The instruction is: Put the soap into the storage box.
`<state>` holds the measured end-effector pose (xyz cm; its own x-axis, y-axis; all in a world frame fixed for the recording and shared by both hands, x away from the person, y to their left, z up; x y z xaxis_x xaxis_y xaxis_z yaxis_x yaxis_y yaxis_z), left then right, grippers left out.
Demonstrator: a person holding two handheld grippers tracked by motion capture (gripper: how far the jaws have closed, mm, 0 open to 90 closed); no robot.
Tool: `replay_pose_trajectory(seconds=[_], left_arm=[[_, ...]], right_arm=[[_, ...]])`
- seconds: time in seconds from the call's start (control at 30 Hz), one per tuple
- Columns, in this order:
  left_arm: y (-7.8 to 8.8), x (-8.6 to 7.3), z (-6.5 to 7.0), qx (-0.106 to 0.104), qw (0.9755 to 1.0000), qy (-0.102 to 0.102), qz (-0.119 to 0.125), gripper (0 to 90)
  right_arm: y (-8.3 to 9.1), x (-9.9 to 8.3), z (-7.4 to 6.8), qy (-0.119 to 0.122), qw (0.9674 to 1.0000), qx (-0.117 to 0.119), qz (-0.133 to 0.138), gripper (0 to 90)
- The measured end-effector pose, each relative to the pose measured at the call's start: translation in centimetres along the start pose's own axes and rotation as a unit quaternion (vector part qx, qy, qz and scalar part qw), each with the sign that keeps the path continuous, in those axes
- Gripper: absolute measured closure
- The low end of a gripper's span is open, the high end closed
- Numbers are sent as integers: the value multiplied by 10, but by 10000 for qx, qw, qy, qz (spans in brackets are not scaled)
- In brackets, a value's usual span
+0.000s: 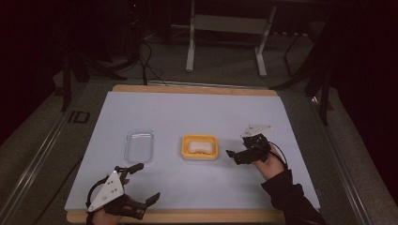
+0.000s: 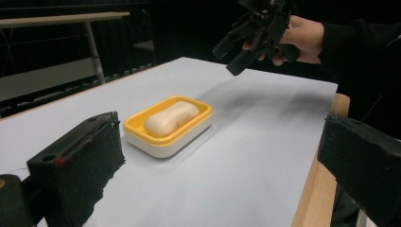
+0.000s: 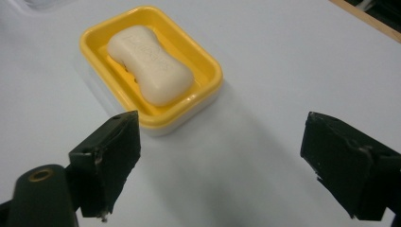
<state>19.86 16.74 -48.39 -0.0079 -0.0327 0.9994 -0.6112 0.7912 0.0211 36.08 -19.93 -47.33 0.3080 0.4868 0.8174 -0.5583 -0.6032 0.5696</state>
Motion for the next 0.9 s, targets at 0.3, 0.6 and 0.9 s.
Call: replay_pose_trajectory(seconds=[0.3,0.6,0.9], left_arm=[[0,0,0,-10,10000,-20,-26,11],[0,0,1,-34,10000,-19,-46,11],[-1,-1,2,-60,9999,-43,-79,11]], right_arm=[[8,-19,-6,-43,9999,-115,-75,128],[19,-33,-12,-121,9995,-279,64,127],[31,-39,-9,-127,9984,-531,150,128]])
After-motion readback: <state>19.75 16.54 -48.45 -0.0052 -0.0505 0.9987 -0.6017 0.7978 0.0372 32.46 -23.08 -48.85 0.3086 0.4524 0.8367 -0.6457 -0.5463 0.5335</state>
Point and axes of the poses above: each handheld gripper's, and its own axes: y roughly backward along the jaws, x roughly out of its top, z roughly to its right, the point moved 3 cm from there along -y, roughly forward along the jaws, and after that the axes turned 10 degrees about z, right-handed, at the moved point
